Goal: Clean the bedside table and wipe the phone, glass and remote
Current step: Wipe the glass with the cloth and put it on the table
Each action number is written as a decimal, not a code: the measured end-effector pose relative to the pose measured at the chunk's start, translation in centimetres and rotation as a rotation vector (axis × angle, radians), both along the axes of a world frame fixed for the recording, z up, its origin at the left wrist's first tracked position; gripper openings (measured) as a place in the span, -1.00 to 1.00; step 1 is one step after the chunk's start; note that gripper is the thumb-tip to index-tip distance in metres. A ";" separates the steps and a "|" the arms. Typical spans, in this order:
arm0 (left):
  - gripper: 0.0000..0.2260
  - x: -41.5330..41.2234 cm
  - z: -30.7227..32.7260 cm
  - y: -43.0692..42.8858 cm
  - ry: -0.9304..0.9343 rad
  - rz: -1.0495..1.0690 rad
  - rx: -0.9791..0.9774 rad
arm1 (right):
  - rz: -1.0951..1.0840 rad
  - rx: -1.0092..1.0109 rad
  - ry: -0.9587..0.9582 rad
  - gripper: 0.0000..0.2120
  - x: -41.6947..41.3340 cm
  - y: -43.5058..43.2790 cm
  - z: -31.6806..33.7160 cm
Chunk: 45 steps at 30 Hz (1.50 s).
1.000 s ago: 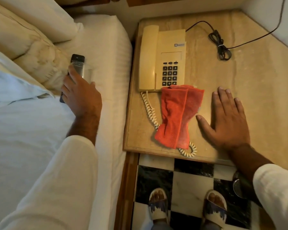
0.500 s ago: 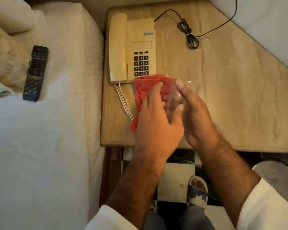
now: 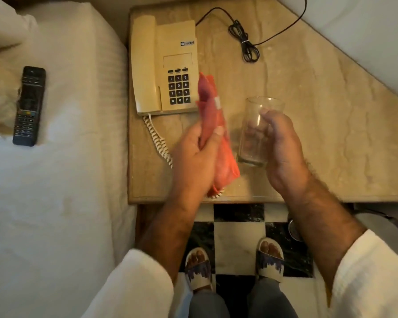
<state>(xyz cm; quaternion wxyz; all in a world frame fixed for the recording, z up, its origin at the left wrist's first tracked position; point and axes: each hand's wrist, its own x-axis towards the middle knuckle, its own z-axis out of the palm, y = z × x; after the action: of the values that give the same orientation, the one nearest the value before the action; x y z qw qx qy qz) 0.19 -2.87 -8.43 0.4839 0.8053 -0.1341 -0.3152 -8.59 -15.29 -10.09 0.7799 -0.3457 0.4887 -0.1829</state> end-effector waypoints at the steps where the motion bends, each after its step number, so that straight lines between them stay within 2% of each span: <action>1: -0.70 -1.6 0.9 -0.3 0.016 -0.025 -0.052 | 0.028 -0.041 -0.023 -0.61 0.3 0.1 0.2; 2: -0.63 -3.0 1.5 -0.8 -0.038 -0.073 -0.056 | 0.053 -0.061 -0.042 -0.73 0.5 0.3 0.1; 4: -0.54 -4.1 1.4 -1.9 -0.118 -0.075 -0.027 | 0.097 -0.102 0.000 -0.75 0.6 1.0 0.2; 6: -0.61 -2.5 1.5 -3.2 0.070 0.066 -0.053 | 0.121 -0.167 -0.009 -0.67 0.5 2.1 1.3; 8: -0.60 -1.0 1.4 -3.7 0.293 0.179 -0.087 | 0.131 -0.211 -0.073 -0.76 0.5 2.8 1.8; 9: -0.59 -1.2 1.4 -3.5 0.318 0.170 -0.072 | 0.126 -0.226 -0.071 -0.75 0.7 2.7 2.2; 12: -0.57 -5.4 2.1 -1.4 0.258 0.097 -0.073 | 0.031 -0.228 -0.017 -0.49 1.4 1.5 2.8; 15: -0.59 -6.1 1.7 -0.1 0.240 0.145 -0.020 | 0.055 -0.234 0.025 -0.52 1.1 2.3 2.1; 18: -0.59 -3.2 1.1 -1.6 0.387 0.212 0.055 | 0.139 -0.230 0.097 -0.45 0.0 4.7 2.0; 19: -0.61 -3.0 1.1 -2.0 0.349 0.199 0.050 | 0.153 -0.242 0.124 -0.37 0.0 5.0 2.0; 21: -0.65 -4.3 1.7 -2.2 0.158 0.172 0.006 | 0.137 -0.356 0.200 -0.25 0.8 4.2 1.9; 23: -0.58 -6.4 2.0 -1.1 0.040 0.123 -0.106 | 0.077 -0.420 0.229 -0.35 1.9 2.6 2.0; 25: -0.57 -7.2 2.1 0.4 0.041 0.108 -0.149 | 0.030 -0.354 0.143 -0.53 2.3 1.3 2.2; 27: -0.56 -5.8 2.0 0.3 0.209 0.157 -0.093 | 0.092 -0.263 0.025 -0.61 1.6 1.5 2.2; 29: -0.52 -3.3 1.9 -1.0 0.336 0.218 -0.033 | 0.229 -0.291 0.035 -0.50 0.6 3.1 2.1; 30: -0.53 -2.4 1.8 -1.8 0.315 0.235 -0.028 | 0.264 -0.316 0.069 -0.41 0.4 3.9 2.0; 32: -0.56 -2.6 2.0 -3.0 0.119 0.232 -0.030 | 0.215 -0.343 0.128 -0.30 0.9 4.3 1.9; 33: -0.57 -3.7 2.1 -3.1 0.025 0.218 -0.051 | 0.177 -0.356 0.157 -0.31 1.4 3.9 1.9; 36: -0.55 -7.2 2.0 -1.8 -0.053 0.210 -0.158 | 0.085 -0.336 0.228 -0.60 2.3 1.6 2.3; 38: -0.60 -6.0 1.3 -1.6 0.067 0.275 -0.113 | 0.153 -0.268 0.117 -0.66 1.6 1.5 1.8; 40: -0.63 -3.1 0.8 -2.7 0.360 0.402 -0.088 | 0.211 -0.182 -0.034 -0.58 0.5 2.7 1.6; 41: -0.64 -2.0 0.7 -3.2 0.406 0.398 -0.064 | 0.213 -0.155 -0.067 -0.55 0.2 3.2 1.7; 43: -0.63 -2.2 0.7 -3.8 0.228 0.285 -0.005 | 0.172 -0.178 -0.027 -0.53 0.6 2.9 2.1; 45: -0.57 -5.2 1.1 -3.1 0.010 0.182 -0.094 | 0.106 -0.202 0.073 -0.59 1.6 1.6 2.4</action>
<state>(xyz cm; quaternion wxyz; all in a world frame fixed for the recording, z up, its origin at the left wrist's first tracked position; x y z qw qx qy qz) -4.97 -5.98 -7.29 0.5486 0.7888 -0.0726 -0.2674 -6.97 -13.65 -7.66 0.7314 -0.4543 0.4768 -0.1768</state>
